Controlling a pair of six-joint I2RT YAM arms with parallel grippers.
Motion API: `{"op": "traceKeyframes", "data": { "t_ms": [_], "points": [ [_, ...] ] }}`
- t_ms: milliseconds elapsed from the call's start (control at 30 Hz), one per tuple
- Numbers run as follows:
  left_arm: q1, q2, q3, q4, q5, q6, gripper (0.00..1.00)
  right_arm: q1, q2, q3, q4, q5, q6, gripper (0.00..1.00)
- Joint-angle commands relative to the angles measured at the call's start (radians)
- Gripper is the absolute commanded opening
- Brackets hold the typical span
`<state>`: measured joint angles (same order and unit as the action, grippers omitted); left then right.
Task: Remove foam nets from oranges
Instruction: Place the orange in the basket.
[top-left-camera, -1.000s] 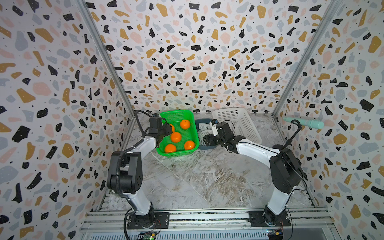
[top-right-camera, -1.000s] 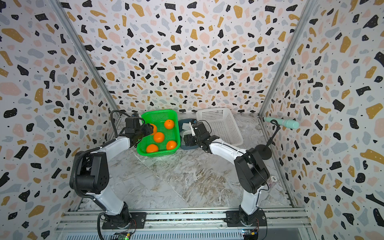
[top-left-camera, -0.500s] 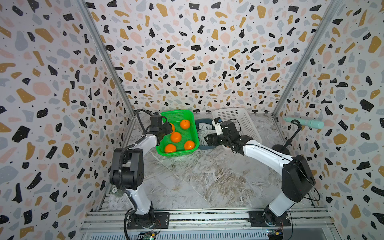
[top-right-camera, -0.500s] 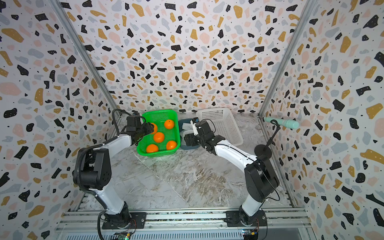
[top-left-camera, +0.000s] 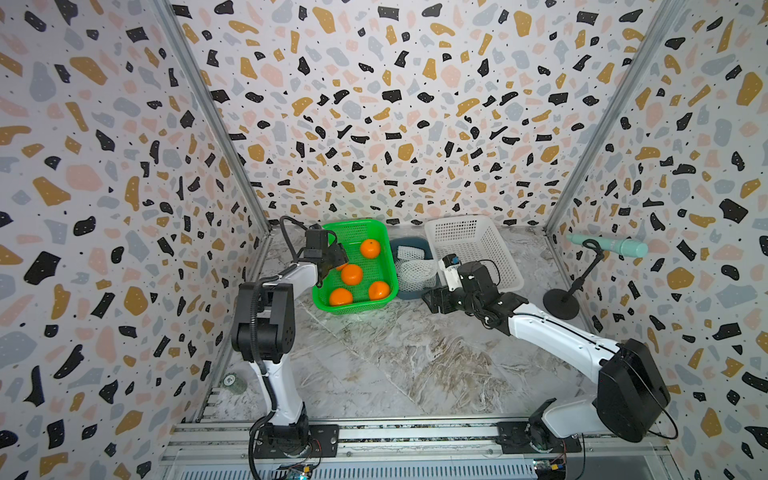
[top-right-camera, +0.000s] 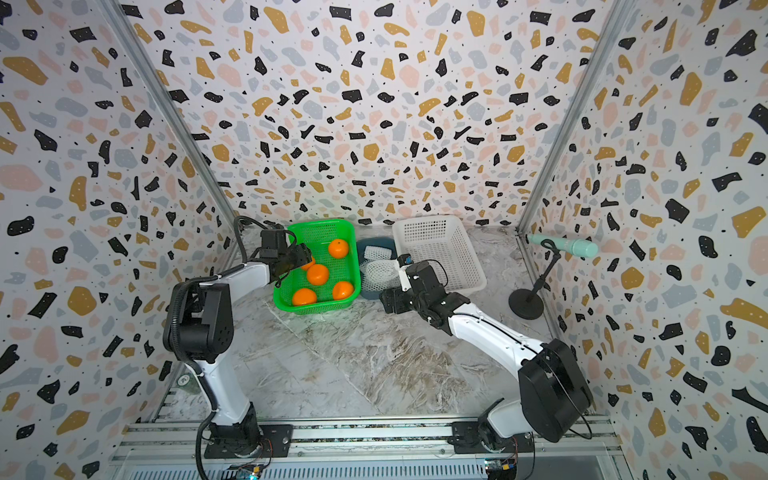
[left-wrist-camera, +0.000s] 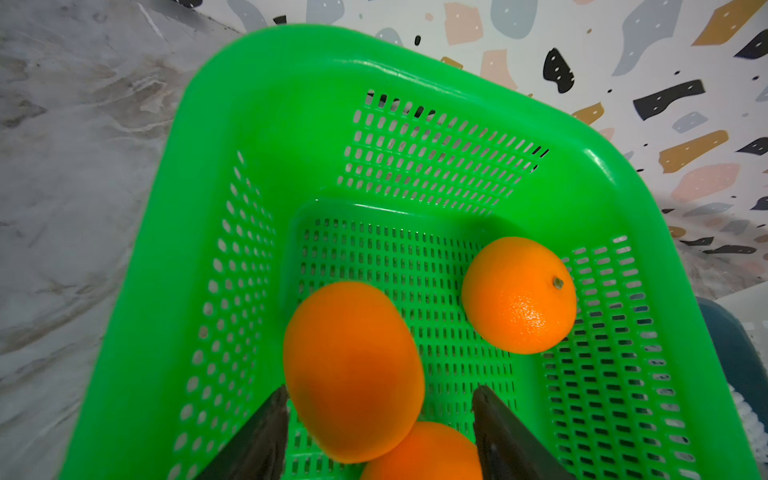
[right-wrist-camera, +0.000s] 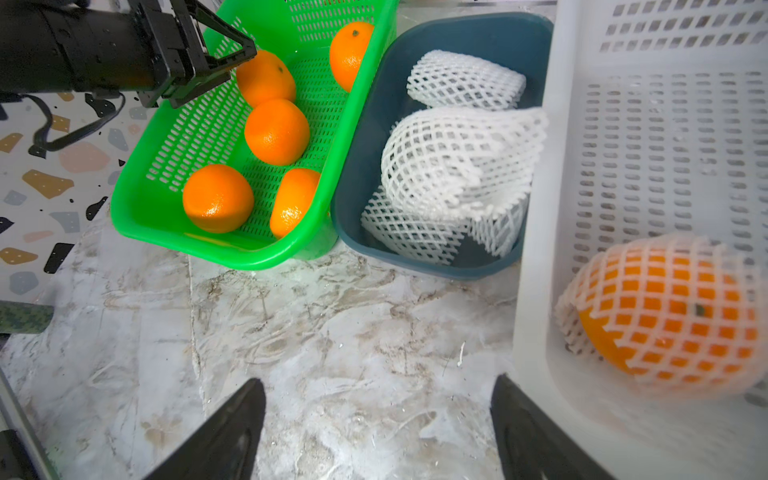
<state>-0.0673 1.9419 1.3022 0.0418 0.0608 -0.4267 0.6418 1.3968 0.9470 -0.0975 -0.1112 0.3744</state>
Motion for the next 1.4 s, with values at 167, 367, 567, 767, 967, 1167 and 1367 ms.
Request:
{"op": "traceKeyframes", "data": {
  "t_ms": [167, 367, 567, 767, 967, 1167, 1367],
  "points": [
    [0.006, -0.030, 0.021, -0.004, -0.006, 0.019, 0.78, -0.001, -0.102, -0.048, -0.004, 0.044, 0.027, 0.86],
    [0.006, -0.105, -0.007, -0.006, -0.007, 0.021, 0.80, -0.026, -0.143, -0.050, -0.017, 0.048, 0.022, 0.86],
    [0.006, -0.215, -0.070, -0.008, -0.002, 0.017, 0.82, -0.038, -0.173, -0.071, -0.022, 0.052, 0.021, 0.86],
    [0.005, -0.381, -0.212, 0.032, 0.045, -0.015, 0.82, -0.056, -0.214, -0.105, -0.017, 0.054, 0.025, 0.86],
    [-0.004, -0.600, -0.401, 0.079, 0.071, -0.067, 0.82, -0.065, -0.248, -0.139, -0.006, 0.057, 0.032, 0.86],
    [-0.027, -0.845, -0.602, 0.091, 0.053, -0.138, 0.84, -0.071, -0.271, -0.156, 0.007, 0.053, 0.040, 0.86],
    [-0.089, -1.011, -0.712, 0.058, 0.047, -0.168, 0.87, -0.075, -0.260, -0.158, 0.020, 0.052, 0.043, 0.86]
  ]
}}
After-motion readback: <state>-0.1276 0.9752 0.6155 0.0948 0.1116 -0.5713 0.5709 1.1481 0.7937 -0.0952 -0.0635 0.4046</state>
